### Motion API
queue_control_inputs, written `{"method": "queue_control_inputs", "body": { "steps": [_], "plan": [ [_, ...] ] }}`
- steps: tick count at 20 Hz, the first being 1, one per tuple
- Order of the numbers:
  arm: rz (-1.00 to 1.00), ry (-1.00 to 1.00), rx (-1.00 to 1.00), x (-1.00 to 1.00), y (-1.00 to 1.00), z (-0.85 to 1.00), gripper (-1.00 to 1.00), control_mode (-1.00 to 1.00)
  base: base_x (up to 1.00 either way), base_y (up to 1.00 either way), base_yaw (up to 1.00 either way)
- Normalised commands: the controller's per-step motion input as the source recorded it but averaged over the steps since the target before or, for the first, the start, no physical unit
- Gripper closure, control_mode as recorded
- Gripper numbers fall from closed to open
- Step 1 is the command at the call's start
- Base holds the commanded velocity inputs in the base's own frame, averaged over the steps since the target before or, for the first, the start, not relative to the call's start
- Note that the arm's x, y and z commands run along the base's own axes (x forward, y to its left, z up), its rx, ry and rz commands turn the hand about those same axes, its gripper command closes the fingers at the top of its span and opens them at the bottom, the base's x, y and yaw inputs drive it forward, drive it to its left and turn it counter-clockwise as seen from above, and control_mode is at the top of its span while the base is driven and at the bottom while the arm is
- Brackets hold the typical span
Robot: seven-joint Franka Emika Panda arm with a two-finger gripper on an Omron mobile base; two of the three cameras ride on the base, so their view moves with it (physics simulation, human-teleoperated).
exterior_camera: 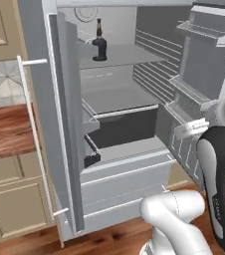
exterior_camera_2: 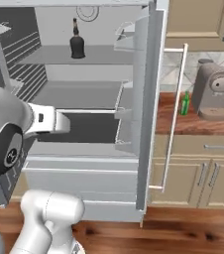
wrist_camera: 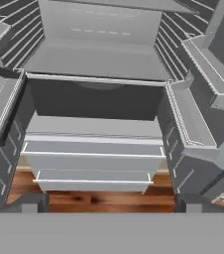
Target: Place the liquor and beer on the top shelf of the fridge to keep them out of children's reach, and place the bell pepper on lower shelves for easy access.
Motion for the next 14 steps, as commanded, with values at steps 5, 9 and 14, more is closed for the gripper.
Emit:
{"method": "queue_control_inputs", "body": {
  "steps": [5,9,14],
  "plan": [
    [0.0,0.0,0.0,0.0,0.0,0.0,-1.0,1.0,-0.38,-0.66,-0.44],
    [0.0,0.0,0.0,0.0,0.0,0.0,-1.0,1.0,0.0,-0.59,-0.55],
    [0.0,0.0,0.0,0.0,0.0,0.0,-1.0,1.0,0.0,-0.5,-0.6]
  ]
}}
